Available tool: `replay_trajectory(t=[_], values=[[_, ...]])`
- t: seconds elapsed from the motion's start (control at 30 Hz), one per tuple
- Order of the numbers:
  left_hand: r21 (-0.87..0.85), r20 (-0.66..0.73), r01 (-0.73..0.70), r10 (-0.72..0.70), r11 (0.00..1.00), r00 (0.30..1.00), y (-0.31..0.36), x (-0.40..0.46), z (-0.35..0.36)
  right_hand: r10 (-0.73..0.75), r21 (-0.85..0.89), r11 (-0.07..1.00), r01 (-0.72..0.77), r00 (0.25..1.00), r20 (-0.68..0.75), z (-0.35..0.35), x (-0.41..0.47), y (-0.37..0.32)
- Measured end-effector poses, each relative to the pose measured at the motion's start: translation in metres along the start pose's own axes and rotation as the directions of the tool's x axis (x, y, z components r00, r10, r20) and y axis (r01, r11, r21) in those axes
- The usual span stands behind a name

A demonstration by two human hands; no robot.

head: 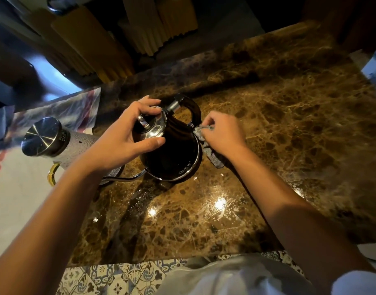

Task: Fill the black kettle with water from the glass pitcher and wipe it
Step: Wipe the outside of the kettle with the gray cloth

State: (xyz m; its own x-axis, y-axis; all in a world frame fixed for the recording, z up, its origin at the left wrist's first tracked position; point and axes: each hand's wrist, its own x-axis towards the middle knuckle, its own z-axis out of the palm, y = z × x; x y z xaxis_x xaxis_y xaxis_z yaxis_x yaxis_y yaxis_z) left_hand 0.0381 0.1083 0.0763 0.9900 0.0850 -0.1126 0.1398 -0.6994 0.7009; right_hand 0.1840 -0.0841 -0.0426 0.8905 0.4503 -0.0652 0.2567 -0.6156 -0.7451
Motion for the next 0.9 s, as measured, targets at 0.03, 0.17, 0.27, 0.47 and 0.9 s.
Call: replay_trajectory(t=[0.03, 0.17, 0.27, 0.47, 0.9], values=[[0.003, -0.001, 0.002, -0.002, 1.0, 1.0, 0.001, 0.0, 0.0, -0.033, 0.096, 0.995, 0.038, 0.998, -0.054, -0.004, -0.001, -0.001], [-0.005, 0.002, 0.005, -0.005, 1.0, 1.0, 0.002, 0.001, 0.0, -0.16, 0.375, 0.909, 0.18, 0.983, -0.085, 0.001, -0.007, -0.013], [-0.009, -0.007, 0.0, 0.0, 1.0, 1.0, 0.002, 0.0, 0.001, -0.082, 0.421, 0.906, 0.053, 0.995, 0.05, 0.011, -0.008, -0.005], [0.0, -0.03, -0.013, 0.013, 1.0, 0.999, 0.001, 0.001, 0.002, -0.021, 0.363, 0.931, -0.028, 0.991, 0.13, 0.009, -0.009, 0.009], [-0.015, -0.069, -0.027, 0.026, 1.0, 0.997, 0.0, 0.0, 0.005, -0.142, 0.192, 0.972, 0.139, 0.99, 0.003, 0.045, -0.102, 0.016]])
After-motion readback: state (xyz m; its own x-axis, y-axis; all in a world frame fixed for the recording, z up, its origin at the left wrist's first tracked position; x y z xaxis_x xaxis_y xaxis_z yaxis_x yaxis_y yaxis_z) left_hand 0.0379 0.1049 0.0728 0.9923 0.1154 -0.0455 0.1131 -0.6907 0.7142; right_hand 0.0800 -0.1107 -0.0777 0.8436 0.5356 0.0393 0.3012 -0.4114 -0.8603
